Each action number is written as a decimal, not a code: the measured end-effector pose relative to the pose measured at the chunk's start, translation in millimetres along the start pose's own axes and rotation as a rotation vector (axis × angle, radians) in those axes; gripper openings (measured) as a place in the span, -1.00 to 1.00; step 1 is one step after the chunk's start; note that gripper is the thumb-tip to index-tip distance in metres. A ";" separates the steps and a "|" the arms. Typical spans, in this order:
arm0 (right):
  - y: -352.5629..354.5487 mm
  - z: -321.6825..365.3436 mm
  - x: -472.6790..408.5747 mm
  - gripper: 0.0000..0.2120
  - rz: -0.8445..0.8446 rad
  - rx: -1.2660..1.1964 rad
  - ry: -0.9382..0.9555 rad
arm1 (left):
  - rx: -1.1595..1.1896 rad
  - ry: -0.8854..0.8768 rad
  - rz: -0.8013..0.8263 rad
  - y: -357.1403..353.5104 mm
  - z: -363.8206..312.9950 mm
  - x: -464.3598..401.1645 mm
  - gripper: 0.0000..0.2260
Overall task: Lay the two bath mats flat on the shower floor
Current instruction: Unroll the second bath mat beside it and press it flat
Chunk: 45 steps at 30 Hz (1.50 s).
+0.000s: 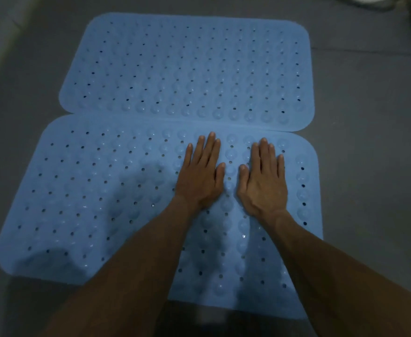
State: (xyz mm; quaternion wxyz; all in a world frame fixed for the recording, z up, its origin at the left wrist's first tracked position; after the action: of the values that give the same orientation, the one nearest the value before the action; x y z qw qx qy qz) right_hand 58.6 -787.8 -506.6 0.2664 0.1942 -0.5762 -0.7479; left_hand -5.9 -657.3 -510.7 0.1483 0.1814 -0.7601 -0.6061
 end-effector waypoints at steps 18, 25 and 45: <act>-0.1 2.7 -7.4 -0.36 0.023 -0.023 0.051 | -0.072 0.035 0.044 4.2 -2.5 -5.1 -0.46; 2.2 2.6 -8.0 -0.37 -0.025 -0.005 0.066 | -0.023 0.033 -0.018 8.0 -2.6 -4.5 -0.47; -0.6 4.4 -7.0 -0.33 0.020 0.019 0.055 | 0.056 0.060 -0.269 22.6 9.1 13.9 -0.57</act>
State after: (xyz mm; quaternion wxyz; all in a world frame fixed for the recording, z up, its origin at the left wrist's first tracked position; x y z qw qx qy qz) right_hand 61.2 -780.0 -506.1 0.2879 0.2113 -0.5776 -0.7341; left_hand -24.5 -651.2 -490.6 0.0832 0.3036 -0.7407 -0.5935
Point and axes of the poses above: each hand's wrist, its own x-axis away from the middle knuckle, its own y-axis out of the back of the hand, z = x × y, the point moved 8 cm from there along -x, towards the middle knuckle, and after that the axes turned 8 degrees about y, right-handed, at the moved point
